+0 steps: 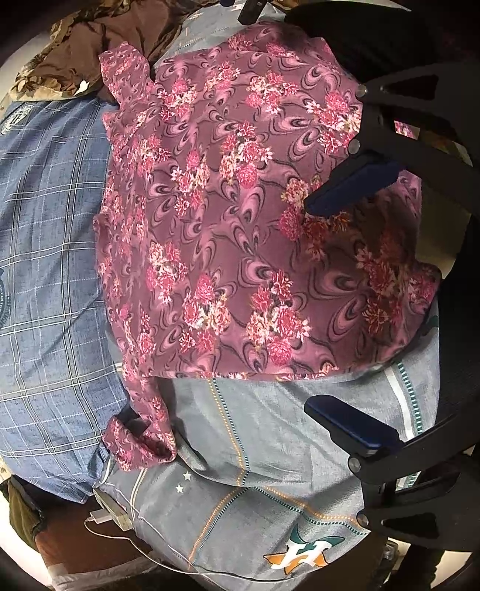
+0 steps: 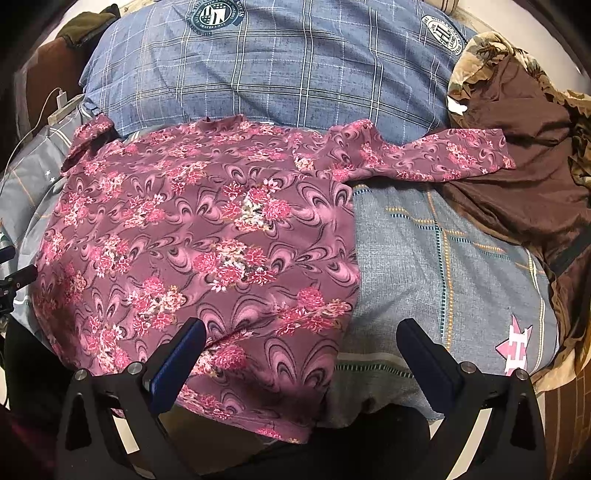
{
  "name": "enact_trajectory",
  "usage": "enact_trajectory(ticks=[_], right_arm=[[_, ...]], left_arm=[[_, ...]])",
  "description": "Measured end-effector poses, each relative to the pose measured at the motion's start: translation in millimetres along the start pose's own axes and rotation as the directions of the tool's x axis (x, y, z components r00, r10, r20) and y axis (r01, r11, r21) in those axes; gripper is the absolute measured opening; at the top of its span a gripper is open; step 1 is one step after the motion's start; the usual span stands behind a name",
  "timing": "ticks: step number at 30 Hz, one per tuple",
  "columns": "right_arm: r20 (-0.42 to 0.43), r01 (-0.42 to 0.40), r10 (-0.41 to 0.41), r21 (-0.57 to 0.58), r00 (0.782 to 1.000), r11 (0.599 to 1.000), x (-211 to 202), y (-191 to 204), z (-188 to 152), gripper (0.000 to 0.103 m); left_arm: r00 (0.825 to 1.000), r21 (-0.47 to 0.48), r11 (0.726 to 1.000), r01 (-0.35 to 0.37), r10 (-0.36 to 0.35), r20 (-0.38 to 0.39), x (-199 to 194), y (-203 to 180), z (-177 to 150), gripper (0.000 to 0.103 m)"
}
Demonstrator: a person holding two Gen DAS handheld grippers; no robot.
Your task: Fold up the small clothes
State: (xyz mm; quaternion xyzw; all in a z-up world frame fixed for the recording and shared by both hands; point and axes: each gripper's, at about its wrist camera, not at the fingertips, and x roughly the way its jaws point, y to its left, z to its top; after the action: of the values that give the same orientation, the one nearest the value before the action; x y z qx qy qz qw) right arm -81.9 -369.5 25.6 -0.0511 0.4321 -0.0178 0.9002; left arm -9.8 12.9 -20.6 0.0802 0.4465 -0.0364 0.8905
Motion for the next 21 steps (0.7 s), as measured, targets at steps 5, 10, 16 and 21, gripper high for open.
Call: enact_trajectory(ticks=[5, 10, 16, 21], right_arm=[[0.004, -0.003, 0.003, 0.01, 1.0, 1.0, -0.1, -2.4, -0.7, 0.103], [-0.004, -0.008, 0.008, 0.017, 1.0, 1.0, 2.0, -3.9, -0.7, 0.103], [0.007, -0.012, 0.012, 0.006, 1.0, 1.0, -0.1, -1.4, 0.9, 0.103], [0.01, -0.008, 0.008, 0.008, 1.0, 1.0, 1.0, -2.3, 2.2, 0.103]], left_arm=[[1.0, 0.0, 1.0, 0.001, -0.001, -0.003, 0.5, -2.6, 2.6, 0.099], [1.0, -0.002, 1.0, 0.008, -0.008, 0.005, 0.1, -3.1, 2.2, 0.099], [1.0, -0.001, 1.0, 0.011, -0.011, 0.003, 0.5, -5.1, 3.4, 0.099], [1.0, -0.001, 1.0, 0.013, -0.013, 0.001, 1.2, -6.0, 4.1, 0.099]])
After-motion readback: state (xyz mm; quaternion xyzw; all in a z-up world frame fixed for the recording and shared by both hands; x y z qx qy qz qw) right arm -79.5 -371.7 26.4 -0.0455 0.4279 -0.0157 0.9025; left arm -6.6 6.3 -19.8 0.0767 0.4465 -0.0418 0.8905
